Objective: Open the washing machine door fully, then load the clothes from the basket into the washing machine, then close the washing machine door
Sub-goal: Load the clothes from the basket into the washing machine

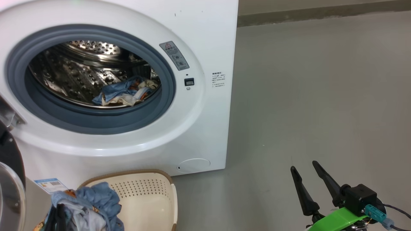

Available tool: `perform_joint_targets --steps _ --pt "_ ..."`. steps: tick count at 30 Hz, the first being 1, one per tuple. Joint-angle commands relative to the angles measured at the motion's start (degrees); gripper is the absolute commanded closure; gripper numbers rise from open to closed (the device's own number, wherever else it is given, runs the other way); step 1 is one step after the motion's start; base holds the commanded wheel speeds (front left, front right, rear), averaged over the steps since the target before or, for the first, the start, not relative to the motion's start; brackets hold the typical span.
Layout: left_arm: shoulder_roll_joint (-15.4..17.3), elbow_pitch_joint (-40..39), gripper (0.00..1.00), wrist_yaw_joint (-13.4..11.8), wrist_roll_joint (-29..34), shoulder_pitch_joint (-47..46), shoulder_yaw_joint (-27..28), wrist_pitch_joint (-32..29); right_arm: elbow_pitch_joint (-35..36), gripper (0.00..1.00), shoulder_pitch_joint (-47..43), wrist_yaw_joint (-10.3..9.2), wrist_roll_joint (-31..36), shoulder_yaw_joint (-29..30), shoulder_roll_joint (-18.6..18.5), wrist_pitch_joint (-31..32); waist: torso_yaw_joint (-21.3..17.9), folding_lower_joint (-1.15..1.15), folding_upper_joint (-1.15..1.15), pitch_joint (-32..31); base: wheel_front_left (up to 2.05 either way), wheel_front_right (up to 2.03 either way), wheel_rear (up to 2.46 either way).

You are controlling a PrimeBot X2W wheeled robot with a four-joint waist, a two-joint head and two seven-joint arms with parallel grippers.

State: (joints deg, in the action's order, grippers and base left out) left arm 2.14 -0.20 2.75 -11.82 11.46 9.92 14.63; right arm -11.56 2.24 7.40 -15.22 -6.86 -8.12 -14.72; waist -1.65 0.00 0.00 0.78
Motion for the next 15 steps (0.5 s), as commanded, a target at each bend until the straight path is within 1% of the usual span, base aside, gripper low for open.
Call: perform_joint_targets --steps 1,8,15 --pt "0.7 -0.9 1.00 -0.4 -0.3 -2.2 1.5 0.4 1.5 0.00 0.5 0.09 -0.5 -1.4 -0.3 -0.3 -0.2 0.00 0.00 0.7 0.00 0.00 0.00" --pt "0.7 1.7 1.00 0.2 -0.6 -6.9 1.6 0.4 1.9 0.00 0.9 0.09 -0.5 -1.0 -0.4 -0.3 -0.5 0.00 0.00 4.1 0.00 0.00 0.00" --pt "1.3 5.0 1.00 1.7 0.5 -15.0 3.2 0.4 2.7 0.00 2.5 0.09 0.0 -1.0 -0.3 -0.3 -1.1 0.00 0.00 8.8 0.00 0.00 0.00"
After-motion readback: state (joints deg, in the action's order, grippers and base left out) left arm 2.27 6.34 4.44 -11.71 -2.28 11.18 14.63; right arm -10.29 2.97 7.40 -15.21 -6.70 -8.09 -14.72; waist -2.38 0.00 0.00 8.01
